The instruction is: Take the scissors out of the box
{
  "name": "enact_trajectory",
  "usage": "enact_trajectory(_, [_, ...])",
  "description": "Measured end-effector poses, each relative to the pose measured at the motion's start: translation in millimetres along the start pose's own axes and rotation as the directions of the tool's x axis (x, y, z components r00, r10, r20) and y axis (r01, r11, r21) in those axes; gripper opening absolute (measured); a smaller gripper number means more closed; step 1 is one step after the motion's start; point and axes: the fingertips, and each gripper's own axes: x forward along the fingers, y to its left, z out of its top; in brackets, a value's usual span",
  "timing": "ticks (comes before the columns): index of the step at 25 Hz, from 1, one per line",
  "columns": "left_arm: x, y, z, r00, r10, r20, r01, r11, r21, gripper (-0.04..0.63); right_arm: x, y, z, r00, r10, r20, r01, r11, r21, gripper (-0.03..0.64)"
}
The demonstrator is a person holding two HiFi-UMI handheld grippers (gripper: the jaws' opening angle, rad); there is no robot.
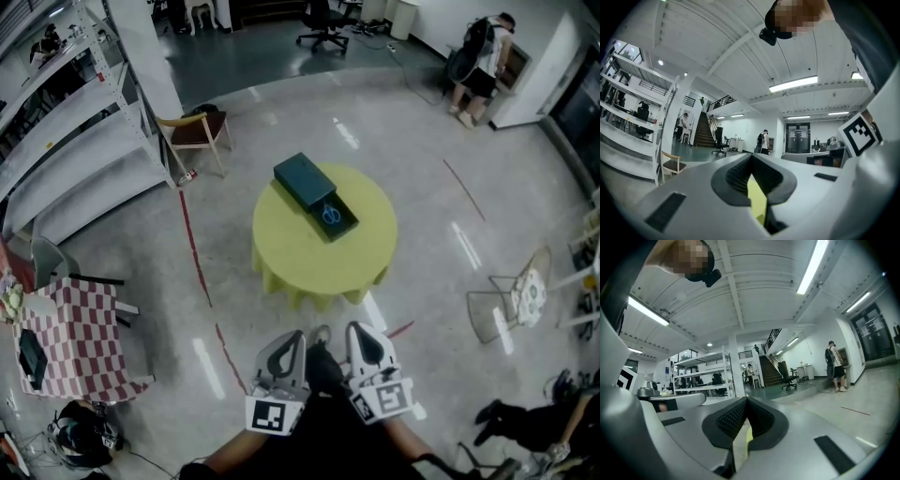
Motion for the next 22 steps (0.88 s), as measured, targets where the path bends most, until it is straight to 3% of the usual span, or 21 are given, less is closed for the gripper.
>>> enact_trajectory(5, [65.8,11.1,8.9,1.0,0.008,-0.002,-0.008,1.0,-0.004,-0.002,48.4,-44.0,17.2,1.0,0.016,0.019,-0.016,1.0,-0.005,-0.003])
enact_trajectory(14, [150.3,36.0,19.2,0.999,0.049,-0.011,-0.049,0.999,-0.005,-0.002,110.0,-100.8,25.6,0.999,0.038,-0.033,-0.039,0.999,-0.016,-0.003])
enact_trajectory(22, [212.6,73.8,25.8,1.0,0.007,-0.016,-0.007,1.0,-0.001,-0.002,170.8,-120.7,26.4,0.999,-0.002,-0.053,0.003,1.0,0.016,-0.003])
